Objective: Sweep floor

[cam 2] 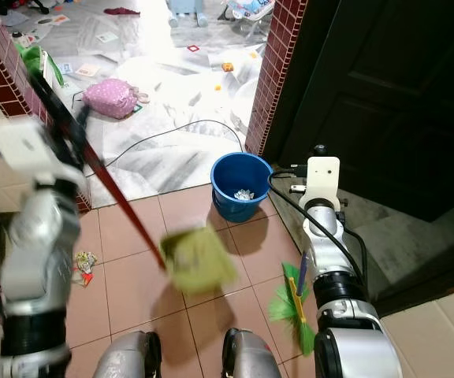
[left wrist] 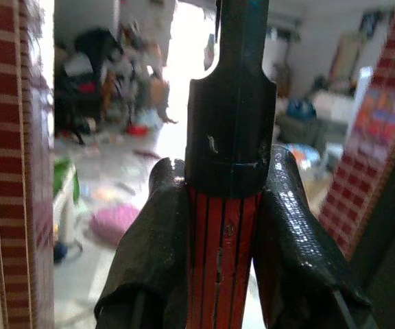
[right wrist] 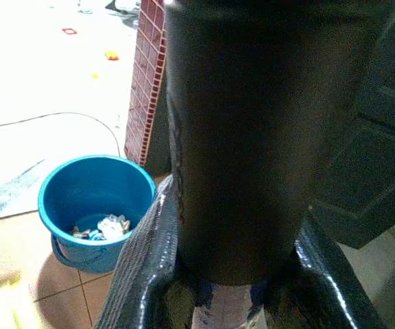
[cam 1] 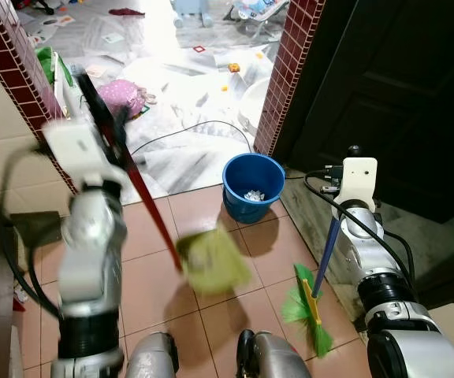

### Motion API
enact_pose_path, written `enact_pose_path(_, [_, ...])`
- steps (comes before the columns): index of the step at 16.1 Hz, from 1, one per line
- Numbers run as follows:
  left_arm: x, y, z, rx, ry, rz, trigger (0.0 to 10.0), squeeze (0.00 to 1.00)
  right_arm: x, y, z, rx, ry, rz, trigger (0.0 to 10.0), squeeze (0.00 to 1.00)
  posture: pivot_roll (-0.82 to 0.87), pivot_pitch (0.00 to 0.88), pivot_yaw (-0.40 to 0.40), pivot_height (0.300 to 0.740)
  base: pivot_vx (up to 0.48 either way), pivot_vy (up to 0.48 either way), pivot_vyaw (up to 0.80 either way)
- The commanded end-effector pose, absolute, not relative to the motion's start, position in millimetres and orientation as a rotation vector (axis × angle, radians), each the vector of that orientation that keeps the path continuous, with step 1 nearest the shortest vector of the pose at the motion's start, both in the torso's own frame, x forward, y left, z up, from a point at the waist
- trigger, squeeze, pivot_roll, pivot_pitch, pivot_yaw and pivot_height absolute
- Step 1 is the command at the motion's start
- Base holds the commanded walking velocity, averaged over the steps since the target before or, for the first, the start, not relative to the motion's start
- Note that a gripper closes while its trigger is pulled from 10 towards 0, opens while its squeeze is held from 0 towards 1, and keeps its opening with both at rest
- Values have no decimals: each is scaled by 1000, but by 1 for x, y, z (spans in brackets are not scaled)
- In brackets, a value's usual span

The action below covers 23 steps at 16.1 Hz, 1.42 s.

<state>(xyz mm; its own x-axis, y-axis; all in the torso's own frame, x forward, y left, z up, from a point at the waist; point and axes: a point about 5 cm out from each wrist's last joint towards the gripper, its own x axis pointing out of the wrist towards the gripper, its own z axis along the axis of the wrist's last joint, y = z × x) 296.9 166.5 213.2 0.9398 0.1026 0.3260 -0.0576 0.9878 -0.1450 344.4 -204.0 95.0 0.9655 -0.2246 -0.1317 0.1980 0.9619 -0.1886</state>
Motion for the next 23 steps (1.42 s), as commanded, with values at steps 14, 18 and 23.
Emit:
enact_pose_path(14, [300, 156, 273, -211, -551, 38, 10000, 0, 348, -203, 95, -177, 166, -210, 10000, 0, -23, 114, -48, 740, 265, 0, -180])
enact_pose_path(18, [301, 159, 286, -231, -587, 52, 10000, 0, 348, -203, 94, -176, 166, -207, 10000, 0, -24, 113, -46, 740, 480, 0, 0])
enact_pose_path(23, [301, 155, 293, -214, -613, 35, 10000, 0, 348, -200, 93, -172, 167, -198, 10000, 0, -20, 113, -47, 740, 480, 0, 0])
